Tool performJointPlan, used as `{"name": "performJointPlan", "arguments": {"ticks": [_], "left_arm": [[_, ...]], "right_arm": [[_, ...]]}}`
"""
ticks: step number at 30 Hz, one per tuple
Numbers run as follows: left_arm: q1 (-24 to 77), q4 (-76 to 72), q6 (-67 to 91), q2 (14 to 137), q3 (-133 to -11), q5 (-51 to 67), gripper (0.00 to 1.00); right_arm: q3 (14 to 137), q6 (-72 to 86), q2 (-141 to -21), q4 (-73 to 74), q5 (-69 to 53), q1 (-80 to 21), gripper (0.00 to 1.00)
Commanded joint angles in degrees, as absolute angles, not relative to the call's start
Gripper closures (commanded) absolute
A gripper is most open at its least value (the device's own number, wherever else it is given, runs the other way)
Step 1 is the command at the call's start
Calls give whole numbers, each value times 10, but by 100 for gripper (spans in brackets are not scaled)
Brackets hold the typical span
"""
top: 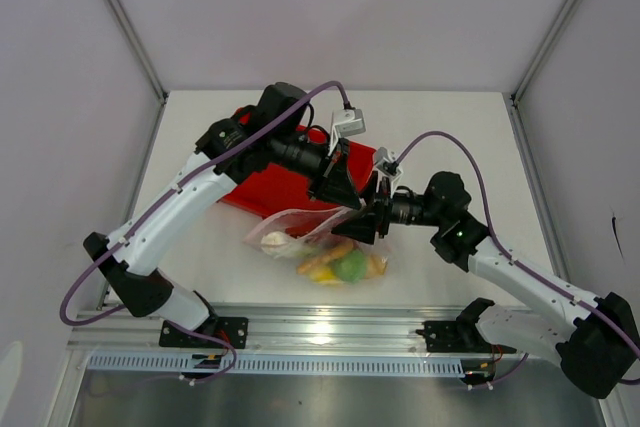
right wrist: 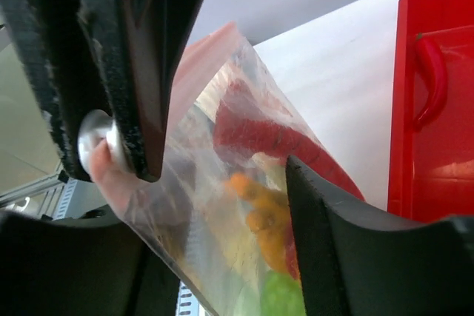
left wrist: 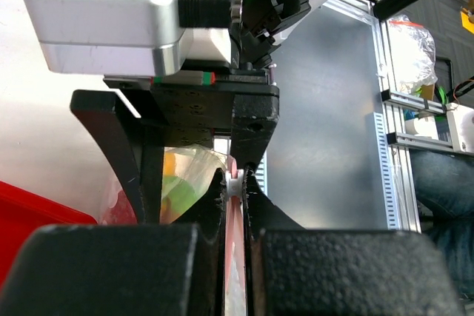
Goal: Place the food in the zip-top bag and seal the zipper
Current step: Zip the zipper food storage bag at the center of the board.
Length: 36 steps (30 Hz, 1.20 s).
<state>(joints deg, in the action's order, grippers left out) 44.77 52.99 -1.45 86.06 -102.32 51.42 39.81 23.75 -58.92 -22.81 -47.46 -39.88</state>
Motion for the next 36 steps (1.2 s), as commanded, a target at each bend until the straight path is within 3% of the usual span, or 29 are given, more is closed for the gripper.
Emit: {"name": "performJointPlan", "arguments": {"ticks": [1, 3, 5, 7, 11, 14, 16, 18, 19, 20, 21, 22, 29, 36], "left_arm": [[452, 508, -11, 836, -1031, 541, 99], [451, 507, -11, 836, -1030, 544, 99], [451, 505, -11, 838, -1030, 546, 99], [452, 505, -11, 838, -1032, 548, 99], [451, 504, -11, 840, -1033, 549, 99], [452, 504, -12, 841, -1032, 550, 99], [452, 504, -11, 840, -1032, 548, 99], [451, 504, -11, 840, -1033, 548, 99], [451, 504, -11, 838, -1034, 549, 99], [451, 504, -12, 838, -1033, 548, 99], [451, 504, -12, 838, -1033, 548, 99], [451, 504, -12, 836, -1029, 545, 99], [445, 501, -12, 815, -995, 507, 99], [441, 467, 24, 781, -948, 381, 99]], "right_arm": [[407, 236, -585, -287, -475, -395, 47], [410, 236, -590, -292, -478, -394, 59], [411, 241, -595, -305, -484, -393, 62], [410, 251, -602, -322, -491, -392, 60], [413, 260, -619, -337, -498, -392, 38], [414, 265, -631, -353, -504, -390, 37], [416, 274, -643, -375, -511, -390, 42], [417, 286, -652, -386, -514, -390, 57], [415, 297, -655, -403, -513, -390, 75], [414, 297, -656, -411, -512, -388, 75], [413, 308, -656, -418, -510, -388, 94], [411, 315, -655, -429, -498, -388, 100], [382, 382, -626, -473, -441, -380, 100], [361, 449, -591, -516, -388, -393, 100]]}}
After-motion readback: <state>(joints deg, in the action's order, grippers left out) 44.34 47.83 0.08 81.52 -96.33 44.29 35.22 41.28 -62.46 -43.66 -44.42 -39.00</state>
